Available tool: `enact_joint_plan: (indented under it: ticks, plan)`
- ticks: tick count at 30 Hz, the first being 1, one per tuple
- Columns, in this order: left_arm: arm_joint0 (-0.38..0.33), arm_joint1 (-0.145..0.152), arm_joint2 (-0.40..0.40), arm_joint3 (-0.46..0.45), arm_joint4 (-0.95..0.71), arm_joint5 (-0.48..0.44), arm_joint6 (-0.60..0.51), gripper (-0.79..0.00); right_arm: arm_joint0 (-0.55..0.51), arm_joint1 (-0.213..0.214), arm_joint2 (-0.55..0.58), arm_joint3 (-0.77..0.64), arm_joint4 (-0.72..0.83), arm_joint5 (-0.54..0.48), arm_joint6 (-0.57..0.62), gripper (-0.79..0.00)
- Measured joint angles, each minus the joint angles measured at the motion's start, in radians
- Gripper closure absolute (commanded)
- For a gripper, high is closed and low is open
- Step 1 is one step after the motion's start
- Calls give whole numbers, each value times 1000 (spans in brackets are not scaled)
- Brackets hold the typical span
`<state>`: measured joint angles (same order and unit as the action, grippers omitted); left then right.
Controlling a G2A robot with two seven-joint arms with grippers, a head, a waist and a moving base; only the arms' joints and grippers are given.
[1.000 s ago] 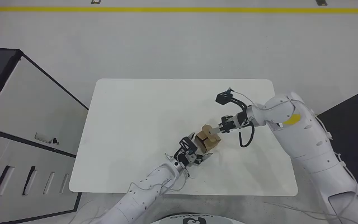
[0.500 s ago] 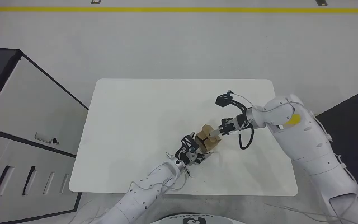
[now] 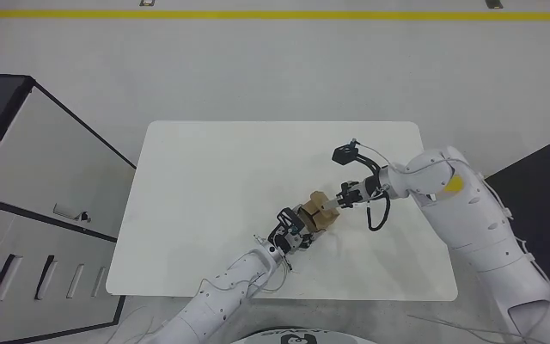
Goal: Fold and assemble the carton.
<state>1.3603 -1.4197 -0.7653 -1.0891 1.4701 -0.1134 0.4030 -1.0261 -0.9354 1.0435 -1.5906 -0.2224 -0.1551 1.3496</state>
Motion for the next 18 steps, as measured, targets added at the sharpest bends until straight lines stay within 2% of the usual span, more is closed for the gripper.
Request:
enact_joint_plan:
  ticks: [2,5,9,12,13,14,15,16,17,18]
  plan:
    - [-1,-1,0,3,-1,0,6,-403,0,1,0,-1,1,1,0,-785]
    - [-3,-2,1,7,1,-1,11,-336,0,2,-3,-1,2,1,-1,-785]
    - [-4,-2,0,10,3,-1,15,-271,3,2,-6,-1,0,4,-3,-785]
    - [-4,-3,-1,11,6,2,17,-271,5,3,-7,-3,-2,7,-7,-785]
    - [-4,-3,-1,11,8,3,18,-265,7,3,-6,-5,-5,9,-8,-748]
    - [-3,-3,-2,11,10,5,18,-262,9,4,-5,-11,-11,15,-8,-640]
    - [-3,-2,-2,10,11,6,19,-246,10,5,-4,-19,-18,20,-8,-440]
    - [-3,-2,-3,9,13,8,20,-231,12,6,-2,-28,-25,27,-6,-191]
    - [-2,-2,-3,9,15,9,20,-191,14,8,2,-43,-33,35,-2,-22]
    - [-2,-2,-3,8,16,9,20,-139,15,9,5,-55,-38,41,2,0]
